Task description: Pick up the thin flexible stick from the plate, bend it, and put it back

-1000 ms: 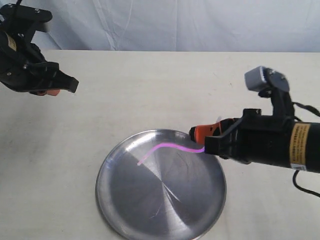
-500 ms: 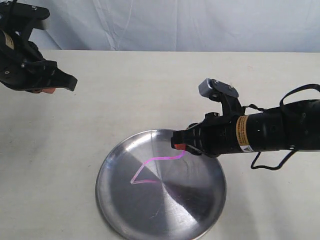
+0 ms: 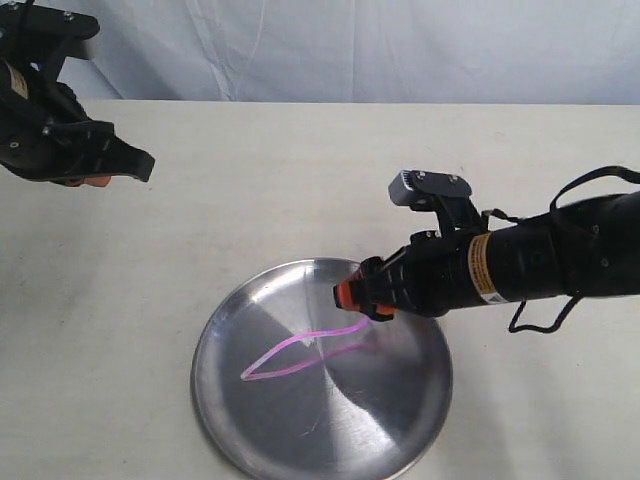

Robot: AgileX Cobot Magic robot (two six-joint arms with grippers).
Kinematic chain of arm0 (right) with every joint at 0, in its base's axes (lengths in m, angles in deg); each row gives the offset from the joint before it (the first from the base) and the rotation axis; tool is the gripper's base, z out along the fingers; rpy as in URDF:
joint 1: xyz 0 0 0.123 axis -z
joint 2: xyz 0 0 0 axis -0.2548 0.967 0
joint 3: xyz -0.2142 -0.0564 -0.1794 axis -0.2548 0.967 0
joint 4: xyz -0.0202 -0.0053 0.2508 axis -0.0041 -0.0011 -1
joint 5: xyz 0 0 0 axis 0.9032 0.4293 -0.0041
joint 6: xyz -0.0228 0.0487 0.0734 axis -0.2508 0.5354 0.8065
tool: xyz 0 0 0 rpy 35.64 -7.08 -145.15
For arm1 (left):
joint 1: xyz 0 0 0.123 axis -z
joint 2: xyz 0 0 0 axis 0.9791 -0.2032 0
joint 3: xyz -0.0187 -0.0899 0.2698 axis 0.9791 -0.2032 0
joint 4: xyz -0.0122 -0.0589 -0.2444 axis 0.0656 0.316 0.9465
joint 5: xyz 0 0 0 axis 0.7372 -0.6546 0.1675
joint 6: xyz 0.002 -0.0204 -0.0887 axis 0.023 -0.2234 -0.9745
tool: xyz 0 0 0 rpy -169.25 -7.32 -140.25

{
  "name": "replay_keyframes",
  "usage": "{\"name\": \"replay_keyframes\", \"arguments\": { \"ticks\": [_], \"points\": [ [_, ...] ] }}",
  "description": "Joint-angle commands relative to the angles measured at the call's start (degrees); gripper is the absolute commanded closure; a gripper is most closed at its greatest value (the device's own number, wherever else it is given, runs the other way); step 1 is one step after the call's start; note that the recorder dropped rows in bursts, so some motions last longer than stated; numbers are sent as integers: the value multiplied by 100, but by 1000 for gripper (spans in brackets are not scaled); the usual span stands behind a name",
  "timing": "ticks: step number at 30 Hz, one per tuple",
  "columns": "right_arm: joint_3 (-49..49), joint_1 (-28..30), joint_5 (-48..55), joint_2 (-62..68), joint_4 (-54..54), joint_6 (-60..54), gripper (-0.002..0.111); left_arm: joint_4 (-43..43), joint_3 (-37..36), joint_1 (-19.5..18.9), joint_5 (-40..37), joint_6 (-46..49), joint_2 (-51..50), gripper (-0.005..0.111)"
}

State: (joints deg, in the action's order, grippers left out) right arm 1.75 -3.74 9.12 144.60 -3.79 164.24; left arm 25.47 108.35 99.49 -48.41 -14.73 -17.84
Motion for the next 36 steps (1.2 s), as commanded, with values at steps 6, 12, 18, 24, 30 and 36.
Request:
{"name": "replay_keyframes", "arguments": {
  "ticks": [6, 12, 18, 24, 30, 36],
  "points": [
    [-390, 7, 592, -601, 855, 0, 43, 19, 23, -11, 18, -26, 38, 107],
    [-409, 7, 1779, -990, 1009, 71, 56, -108, 11, -11, 670, -26, 177, 107],
    [-399, 7, 2012, -1823, 1047, 299, 106, -119, -551, -11, 1858, -161, 1078, 107],
    [-132, 7, 2050, -2976, 1045, 460, 106, 257, -1779, 0, 3046, -455, 2450, 107],
    [571, 7, 2287, -4065, 1010, 513, 106, 253, -2491, 0, 3317, -445, 3383, 107],
    [842, 7, 2215, -4696, 981, 513, 106, 347, -2581, 0, 2546, -433, 3667, 107]
  ]
}}
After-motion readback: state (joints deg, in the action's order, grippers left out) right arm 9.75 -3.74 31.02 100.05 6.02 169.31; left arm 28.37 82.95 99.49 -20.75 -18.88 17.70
